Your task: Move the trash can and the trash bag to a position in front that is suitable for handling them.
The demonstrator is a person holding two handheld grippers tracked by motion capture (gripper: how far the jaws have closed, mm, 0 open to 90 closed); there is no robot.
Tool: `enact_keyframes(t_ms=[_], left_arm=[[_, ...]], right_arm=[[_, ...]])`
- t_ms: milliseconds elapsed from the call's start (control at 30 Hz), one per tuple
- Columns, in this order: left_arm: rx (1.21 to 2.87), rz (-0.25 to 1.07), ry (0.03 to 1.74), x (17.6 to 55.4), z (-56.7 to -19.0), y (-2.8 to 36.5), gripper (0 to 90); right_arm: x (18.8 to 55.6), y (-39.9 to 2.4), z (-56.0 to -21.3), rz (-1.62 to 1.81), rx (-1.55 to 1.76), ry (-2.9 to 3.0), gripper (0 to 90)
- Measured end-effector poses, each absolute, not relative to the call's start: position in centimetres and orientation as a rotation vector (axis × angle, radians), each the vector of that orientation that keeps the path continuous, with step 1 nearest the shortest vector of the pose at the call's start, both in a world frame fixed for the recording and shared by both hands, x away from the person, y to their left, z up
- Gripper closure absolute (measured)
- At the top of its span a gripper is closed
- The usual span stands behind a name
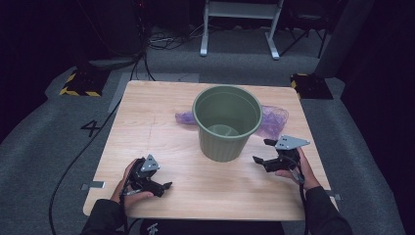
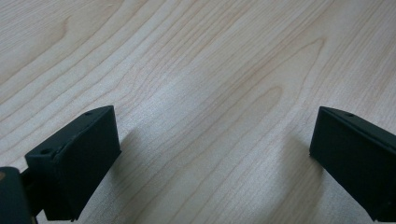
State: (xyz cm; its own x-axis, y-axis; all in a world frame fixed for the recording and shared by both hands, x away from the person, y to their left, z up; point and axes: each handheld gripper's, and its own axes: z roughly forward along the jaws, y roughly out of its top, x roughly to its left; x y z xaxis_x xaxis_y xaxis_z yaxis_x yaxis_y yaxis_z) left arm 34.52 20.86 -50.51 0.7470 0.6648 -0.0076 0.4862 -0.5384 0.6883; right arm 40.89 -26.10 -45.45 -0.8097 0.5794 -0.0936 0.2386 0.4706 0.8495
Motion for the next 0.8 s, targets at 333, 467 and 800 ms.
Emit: enact_keyframes(t_ms=[333,467,800], left_arm=[[2.248,0.334,0.86,34.5,-50.5,20.9,1.3],[2.247,0.334,0.864,34.5,-50.5,20.9,1.4],[2.249,0.335,0.863,34.5,-50.5,20.9,1.4]], right_arm=[[42.3,-24.5,-44.1,1.328,0.645,2.39,16.8],[42.5,-23.6,-43.9,1.337,0.63,2.393,16.7],[42.7,-21.8,-44.1,1.313,0.601,2.398,15.6]])
